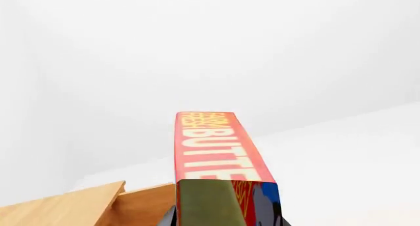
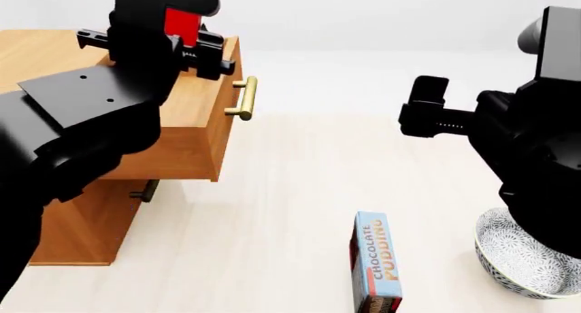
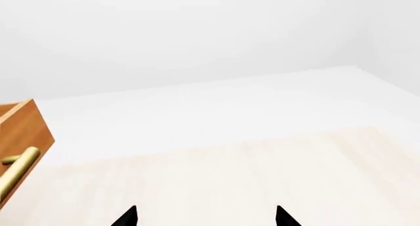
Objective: Put the butter at the back in the top drawer of the cabinet and close it.
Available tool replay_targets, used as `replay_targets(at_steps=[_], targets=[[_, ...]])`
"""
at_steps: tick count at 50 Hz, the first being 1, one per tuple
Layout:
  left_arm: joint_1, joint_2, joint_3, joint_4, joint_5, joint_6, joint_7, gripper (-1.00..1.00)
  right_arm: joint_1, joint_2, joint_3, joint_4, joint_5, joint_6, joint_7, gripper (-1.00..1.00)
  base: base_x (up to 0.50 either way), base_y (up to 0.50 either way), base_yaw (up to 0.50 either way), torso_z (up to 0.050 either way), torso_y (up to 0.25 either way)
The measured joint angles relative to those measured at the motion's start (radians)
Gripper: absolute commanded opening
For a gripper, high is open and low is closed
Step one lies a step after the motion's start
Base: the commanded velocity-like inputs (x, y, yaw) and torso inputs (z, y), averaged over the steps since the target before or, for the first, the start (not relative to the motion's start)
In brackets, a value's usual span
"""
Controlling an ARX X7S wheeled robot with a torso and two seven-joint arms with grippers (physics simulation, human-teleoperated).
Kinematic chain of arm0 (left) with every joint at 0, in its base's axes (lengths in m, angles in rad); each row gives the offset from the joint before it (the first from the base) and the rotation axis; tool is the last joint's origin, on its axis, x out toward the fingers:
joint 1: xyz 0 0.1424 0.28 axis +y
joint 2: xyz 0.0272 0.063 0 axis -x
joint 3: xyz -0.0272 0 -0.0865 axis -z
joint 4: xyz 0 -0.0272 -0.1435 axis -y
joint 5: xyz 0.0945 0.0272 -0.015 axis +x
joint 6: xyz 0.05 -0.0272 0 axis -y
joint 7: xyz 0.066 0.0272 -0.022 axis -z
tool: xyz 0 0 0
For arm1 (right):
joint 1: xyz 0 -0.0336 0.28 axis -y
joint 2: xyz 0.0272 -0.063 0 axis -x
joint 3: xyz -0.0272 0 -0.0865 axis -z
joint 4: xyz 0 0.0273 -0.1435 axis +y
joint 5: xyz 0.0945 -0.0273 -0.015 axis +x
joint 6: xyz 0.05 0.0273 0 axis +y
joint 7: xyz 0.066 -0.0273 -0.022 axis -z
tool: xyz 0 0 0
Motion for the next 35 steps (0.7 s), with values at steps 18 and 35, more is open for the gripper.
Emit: replay_targets(at_steps=[18,35], targets=[[-0.097,0.031,0.046,-0.13,0.001,-0.105,0.057,-1.0,-0.029,0.02,0.005,-0.008,-0.012,-0.015,-0.02,1.0,0.0,0.0,0.0,0.001,0.002],[-0.113,0.035,0.032,-0.223,-0.029,-0.134,0.098,-1.0,-0.044,0.026,0.005,-0.007,-0.019,-0.024,-0.03,1.0,0.0,0.0,0.0,0.001,0.002]])
